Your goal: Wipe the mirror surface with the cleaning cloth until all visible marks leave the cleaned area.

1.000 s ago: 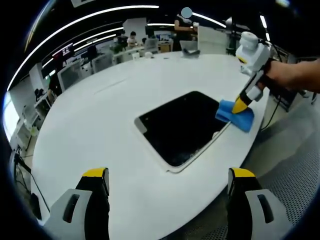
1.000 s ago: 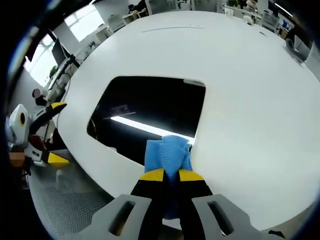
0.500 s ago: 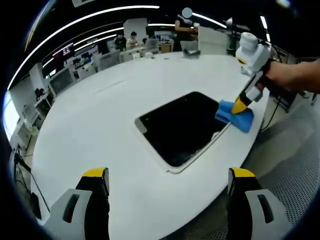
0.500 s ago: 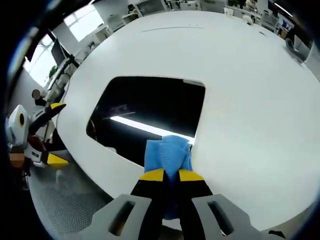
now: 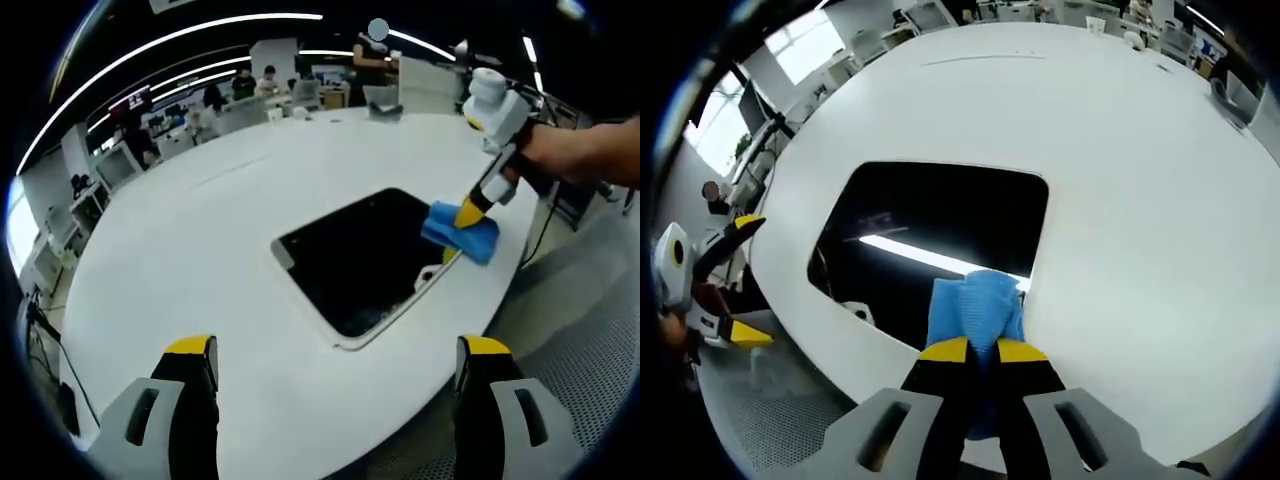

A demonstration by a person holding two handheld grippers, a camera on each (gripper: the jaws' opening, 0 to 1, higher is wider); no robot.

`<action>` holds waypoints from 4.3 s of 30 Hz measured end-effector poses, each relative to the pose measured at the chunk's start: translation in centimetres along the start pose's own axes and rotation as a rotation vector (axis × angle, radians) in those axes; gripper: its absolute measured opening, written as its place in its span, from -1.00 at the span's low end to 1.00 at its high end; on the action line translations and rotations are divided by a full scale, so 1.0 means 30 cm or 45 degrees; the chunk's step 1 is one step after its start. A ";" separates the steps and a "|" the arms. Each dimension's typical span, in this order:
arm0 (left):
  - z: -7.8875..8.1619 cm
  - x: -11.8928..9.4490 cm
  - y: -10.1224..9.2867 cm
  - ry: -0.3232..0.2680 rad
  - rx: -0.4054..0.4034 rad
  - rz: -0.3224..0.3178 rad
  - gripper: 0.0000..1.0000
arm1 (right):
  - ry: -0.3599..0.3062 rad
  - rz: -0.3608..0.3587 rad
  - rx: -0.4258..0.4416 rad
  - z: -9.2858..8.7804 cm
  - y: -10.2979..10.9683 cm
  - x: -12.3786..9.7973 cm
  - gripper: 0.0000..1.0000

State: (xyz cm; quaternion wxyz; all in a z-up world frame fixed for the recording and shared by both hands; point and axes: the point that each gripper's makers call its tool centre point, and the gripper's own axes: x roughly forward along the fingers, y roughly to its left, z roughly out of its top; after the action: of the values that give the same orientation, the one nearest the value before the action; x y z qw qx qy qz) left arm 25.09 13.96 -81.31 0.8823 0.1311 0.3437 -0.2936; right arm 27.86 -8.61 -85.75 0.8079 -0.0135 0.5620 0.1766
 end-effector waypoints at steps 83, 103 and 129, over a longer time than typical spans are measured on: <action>-0.005 0.004 0.018 0.003 -0.029 0.018 0.99 | -0.063 -0.068 0.015 0.356 -0.149 0.121 -0.95; -0.004 0.002 0.025 0.002 -0.027 0.035 0.99 | -0.120 -0.043 -0.019 0.371 -0.156 0.049 -0.94; -0.003 0.002 0.031 0.000 -0.018 0.049 0.99 | -0.142 -0.075 0.052 0.317 -0.365 -0.083 -0.93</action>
State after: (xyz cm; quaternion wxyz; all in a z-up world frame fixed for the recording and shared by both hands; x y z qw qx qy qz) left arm 25.65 14.71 -81.39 0.8887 0.1314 0.3434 -0.2740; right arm 38.98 -17.44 -81.92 0.8430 -0.0037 0.5189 0.1418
